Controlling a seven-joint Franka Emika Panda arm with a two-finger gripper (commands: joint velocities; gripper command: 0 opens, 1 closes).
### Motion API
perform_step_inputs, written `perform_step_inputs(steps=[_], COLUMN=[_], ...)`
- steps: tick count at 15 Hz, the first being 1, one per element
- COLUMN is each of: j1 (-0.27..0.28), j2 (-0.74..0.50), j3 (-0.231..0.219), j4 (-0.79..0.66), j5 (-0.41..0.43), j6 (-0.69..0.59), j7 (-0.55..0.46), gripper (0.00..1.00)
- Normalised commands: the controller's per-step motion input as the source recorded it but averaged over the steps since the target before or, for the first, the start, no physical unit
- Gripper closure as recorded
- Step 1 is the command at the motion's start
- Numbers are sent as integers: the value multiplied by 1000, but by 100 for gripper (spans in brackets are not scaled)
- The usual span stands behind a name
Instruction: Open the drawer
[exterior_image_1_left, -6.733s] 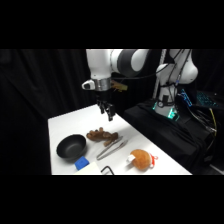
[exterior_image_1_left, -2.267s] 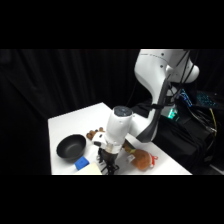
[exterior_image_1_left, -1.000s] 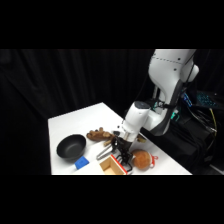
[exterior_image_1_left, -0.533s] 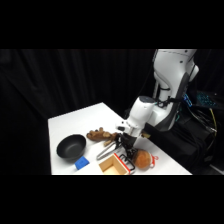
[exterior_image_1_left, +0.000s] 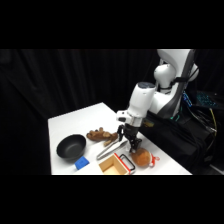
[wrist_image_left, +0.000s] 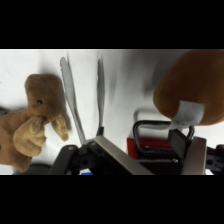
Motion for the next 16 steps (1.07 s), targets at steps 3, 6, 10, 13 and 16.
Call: perform_step_inputs(steps=[3, 6, 10, 13, 16], j1=[414, 361, 193, 65, -299], j2=[-412, -456, -505, -462, -381], j3=[-509, -468, -265, -75, 339], j4=[-145, -103, -51, -4, 29], j5=[-384, -474, -441, -320, -56], j6=[-284, -357, -400, -376, -358], j7=[192, 290, 285, 236, 77], gripper=[0, 0, 0, 0, 0])
